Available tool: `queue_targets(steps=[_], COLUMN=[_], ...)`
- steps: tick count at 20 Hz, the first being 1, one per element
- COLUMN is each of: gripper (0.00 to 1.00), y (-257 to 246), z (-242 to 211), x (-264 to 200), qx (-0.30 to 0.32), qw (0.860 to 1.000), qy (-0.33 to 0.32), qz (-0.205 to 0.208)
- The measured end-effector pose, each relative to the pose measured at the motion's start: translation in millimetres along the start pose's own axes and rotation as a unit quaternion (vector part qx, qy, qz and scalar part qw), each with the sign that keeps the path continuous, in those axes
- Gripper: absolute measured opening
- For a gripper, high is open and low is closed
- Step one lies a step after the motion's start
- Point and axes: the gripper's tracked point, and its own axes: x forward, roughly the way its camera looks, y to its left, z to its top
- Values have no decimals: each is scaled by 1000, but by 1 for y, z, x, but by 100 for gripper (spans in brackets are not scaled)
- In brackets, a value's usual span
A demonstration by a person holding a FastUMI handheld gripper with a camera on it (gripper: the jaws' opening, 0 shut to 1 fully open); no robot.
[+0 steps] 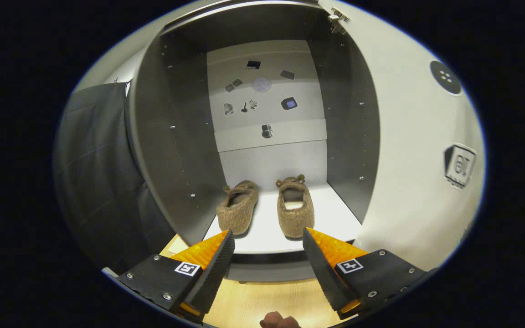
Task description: Open the shoe cabinet door, grab the shoes and put them into the shoe cabinet, then close the shoe cabinet door.
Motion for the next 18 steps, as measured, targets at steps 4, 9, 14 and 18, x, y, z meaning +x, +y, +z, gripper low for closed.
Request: queue_targets(steps=[4,9,14,18], gripper=[93,93,95,95], y=[-7,-34,-72,-107], z=[-26,-47,-60,-50], x=[-76,-151,-221,-249], qx=[-2,9,-13,21], qw=[1000,999,998,996], qy=[-8,-32,-51,-75], qz=[24,40,42,31])
